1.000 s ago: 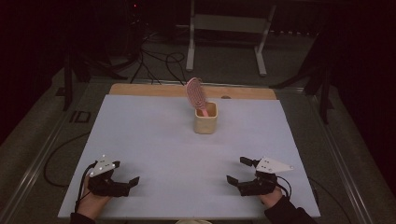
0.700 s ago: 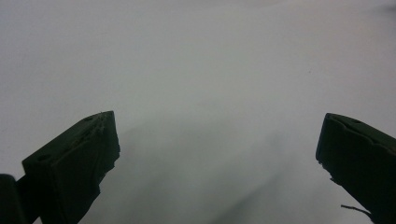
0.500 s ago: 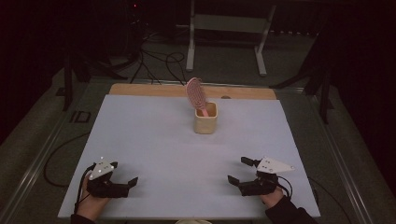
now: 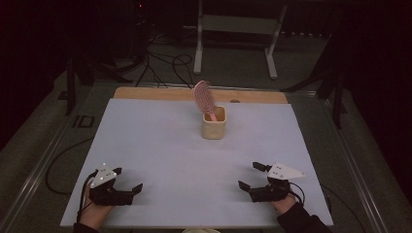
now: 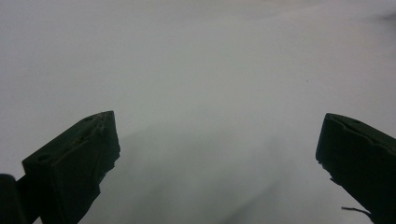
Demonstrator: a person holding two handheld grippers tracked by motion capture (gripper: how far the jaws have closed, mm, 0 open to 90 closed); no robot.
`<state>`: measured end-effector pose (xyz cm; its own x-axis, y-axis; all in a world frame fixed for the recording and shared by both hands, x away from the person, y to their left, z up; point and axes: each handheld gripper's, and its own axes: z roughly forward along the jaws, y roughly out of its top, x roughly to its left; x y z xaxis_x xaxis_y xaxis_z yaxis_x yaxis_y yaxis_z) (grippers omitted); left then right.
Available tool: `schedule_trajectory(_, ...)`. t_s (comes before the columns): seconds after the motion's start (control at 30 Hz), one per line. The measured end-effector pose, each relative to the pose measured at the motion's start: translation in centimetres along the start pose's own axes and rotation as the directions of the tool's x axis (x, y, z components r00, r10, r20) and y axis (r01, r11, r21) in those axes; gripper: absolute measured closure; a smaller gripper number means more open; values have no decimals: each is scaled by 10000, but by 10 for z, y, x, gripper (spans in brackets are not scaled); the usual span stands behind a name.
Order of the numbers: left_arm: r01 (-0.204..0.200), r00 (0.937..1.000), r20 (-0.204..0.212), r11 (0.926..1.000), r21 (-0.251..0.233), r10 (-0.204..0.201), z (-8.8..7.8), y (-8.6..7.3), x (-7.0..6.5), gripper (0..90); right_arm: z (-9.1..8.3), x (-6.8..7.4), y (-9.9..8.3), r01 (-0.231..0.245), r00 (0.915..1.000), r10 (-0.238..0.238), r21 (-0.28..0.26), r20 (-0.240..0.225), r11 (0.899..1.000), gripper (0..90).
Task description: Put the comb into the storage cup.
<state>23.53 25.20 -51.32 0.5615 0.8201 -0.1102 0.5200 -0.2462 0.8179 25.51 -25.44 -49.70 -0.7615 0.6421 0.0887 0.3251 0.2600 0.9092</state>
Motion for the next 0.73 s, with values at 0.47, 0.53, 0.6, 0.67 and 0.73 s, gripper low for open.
schedule_trajectory(0.47,-62,10000,59,9998,185,61,3,0,-2,2,-1,-1,0,-113,9999,114,-29,106,9999,99)
schedule_trajectory(0.53,-44,10000,57,9998,172,43,3,0,-2,2,-1,-1,0,-114,9999,114,-23,82,9999,99)
schedule_trajectory(0.6,-15,10000,47,9998,185,14,3,-1,-2,2,0,-1,0,-119,9999,120,-18,76,9999,99)
schedule_trajectory(0.67,3,10000,59,9998,186,-4,3,-1,-2,2,-1,-1,0,-128,9999,128,-16,96,9999,99)
schedule_trajectory(0.73,16,10000,67,9999,172,-17,3,-1,-1,2,-1,-2,0,-180,9998,180,-19,74,9998,99)
